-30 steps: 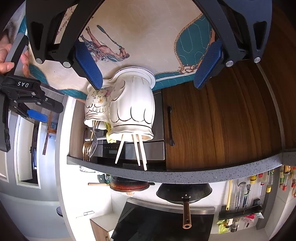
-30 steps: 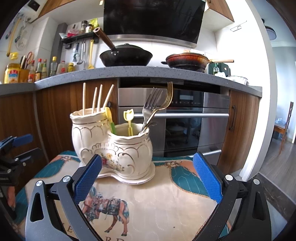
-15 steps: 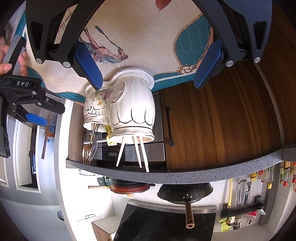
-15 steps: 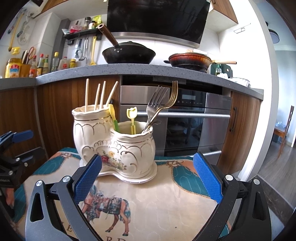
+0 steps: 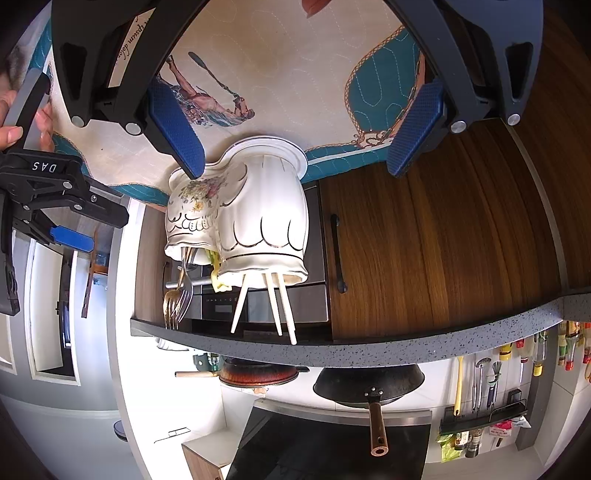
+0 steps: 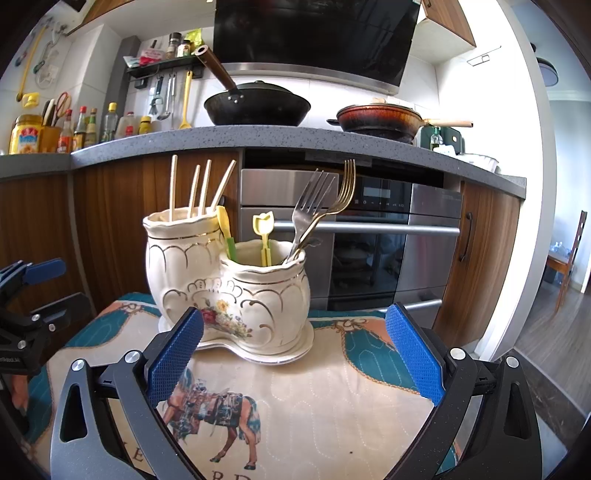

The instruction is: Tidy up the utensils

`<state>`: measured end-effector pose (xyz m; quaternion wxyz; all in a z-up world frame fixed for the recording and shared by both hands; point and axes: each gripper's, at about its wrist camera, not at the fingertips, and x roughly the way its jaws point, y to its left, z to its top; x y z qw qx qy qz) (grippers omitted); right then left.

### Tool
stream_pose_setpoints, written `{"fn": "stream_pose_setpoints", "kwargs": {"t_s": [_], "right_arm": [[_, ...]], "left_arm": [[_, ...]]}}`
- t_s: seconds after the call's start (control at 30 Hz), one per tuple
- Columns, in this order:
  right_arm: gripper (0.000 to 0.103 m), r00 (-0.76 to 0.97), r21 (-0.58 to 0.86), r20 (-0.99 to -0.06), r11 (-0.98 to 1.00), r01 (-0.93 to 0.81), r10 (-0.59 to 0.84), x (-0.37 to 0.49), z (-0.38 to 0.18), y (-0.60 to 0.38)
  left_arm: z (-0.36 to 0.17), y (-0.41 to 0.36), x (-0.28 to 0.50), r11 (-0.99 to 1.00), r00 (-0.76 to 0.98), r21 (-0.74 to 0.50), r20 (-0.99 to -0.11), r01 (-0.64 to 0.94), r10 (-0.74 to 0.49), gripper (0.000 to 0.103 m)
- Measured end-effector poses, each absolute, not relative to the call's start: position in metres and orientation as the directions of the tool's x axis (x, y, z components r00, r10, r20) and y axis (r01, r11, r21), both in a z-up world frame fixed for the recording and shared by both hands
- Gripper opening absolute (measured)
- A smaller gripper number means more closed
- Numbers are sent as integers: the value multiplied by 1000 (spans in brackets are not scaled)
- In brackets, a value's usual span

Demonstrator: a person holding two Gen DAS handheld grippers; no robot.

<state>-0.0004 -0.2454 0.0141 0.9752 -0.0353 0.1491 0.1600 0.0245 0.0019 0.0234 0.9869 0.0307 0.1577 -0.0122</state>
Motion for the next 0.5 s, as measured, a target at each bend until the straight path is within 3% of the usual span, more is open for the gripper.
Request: {"fn": "stream_pose_setpoints", "kwargs": {"t_s": [0.5], "right_arm": [[98,904,-21,-303,946,-323,302,0,14,-245]], "left_arm": [[23,3,25,998,949,57,-315,27,-7,97]]}}
